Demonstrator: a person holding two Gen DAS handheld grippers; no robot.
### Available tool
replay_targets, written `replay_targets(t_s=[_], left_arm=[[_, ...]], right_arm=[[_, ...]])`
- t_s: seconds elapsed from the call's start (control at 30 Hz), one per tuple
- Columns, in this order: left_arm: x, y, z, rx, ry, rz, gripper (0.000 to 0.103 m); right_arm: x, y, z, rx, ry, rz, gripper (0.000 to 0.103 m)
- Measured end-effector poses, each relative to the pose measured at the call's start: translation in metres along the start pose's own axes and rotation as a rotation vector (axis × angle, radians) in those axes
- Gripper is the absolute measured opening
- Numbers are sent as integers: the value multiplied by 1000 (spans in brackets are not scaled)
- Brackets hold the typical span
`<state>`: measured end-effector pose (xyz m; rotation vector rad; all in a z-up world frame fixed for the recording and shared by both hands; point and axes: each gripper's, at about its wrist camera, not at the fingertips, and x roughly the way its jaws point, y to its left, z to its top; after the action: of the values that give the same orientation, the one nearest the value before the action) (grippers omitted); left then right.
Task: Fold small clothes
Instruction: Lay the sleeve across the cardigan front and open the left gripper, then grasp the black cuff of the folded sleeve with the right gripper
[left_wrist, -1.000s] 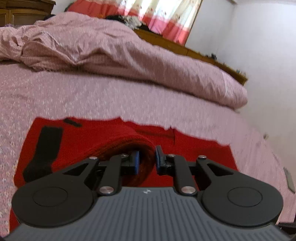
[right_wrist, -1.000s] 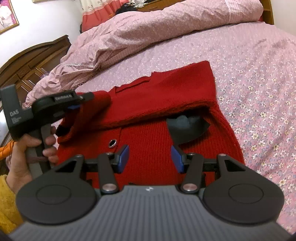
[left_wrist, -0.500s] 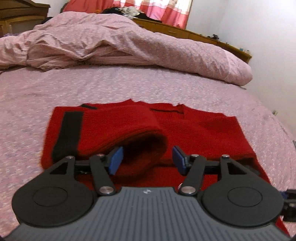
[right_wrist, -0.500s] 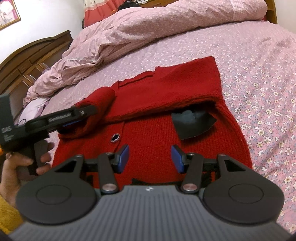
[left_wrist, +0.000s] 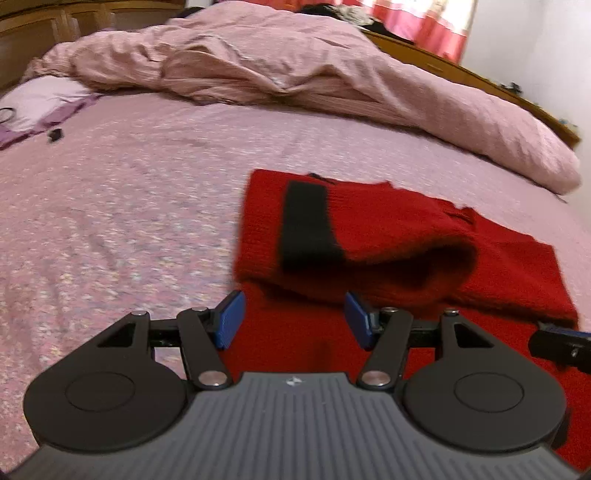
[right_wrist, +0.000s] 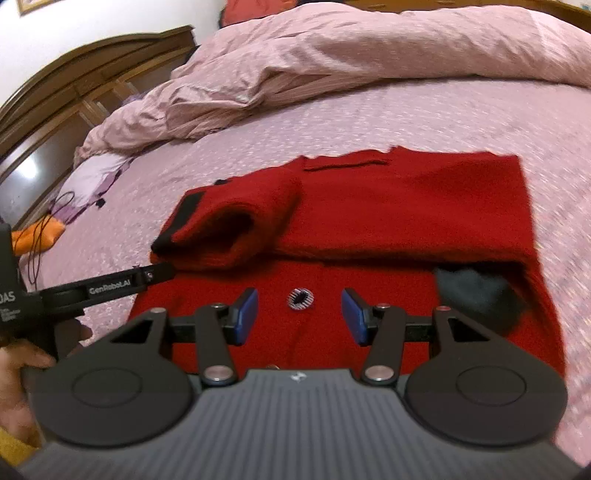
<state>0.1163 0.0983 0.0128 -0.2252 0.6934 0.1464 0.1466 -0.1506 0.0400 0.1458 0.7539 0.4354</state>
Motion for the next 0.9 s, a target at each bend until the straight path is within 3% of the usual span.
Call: replay_targets(t_s=[0.1,0.23,0.43,0.9], left_arm=[[6,5,1,12,-1,59,65],[12,9,0,1,9,73,65],[23,10,1,22,18,115,65],[34,12,2,30,29,130,66]], right_arm=[[14,14,11,-51,6,-13,53],[30,31,26,-141,1,-39,53],[58,65,40,-359,-25,-151,53],[103,106,31,-674,-126,-308,52]])
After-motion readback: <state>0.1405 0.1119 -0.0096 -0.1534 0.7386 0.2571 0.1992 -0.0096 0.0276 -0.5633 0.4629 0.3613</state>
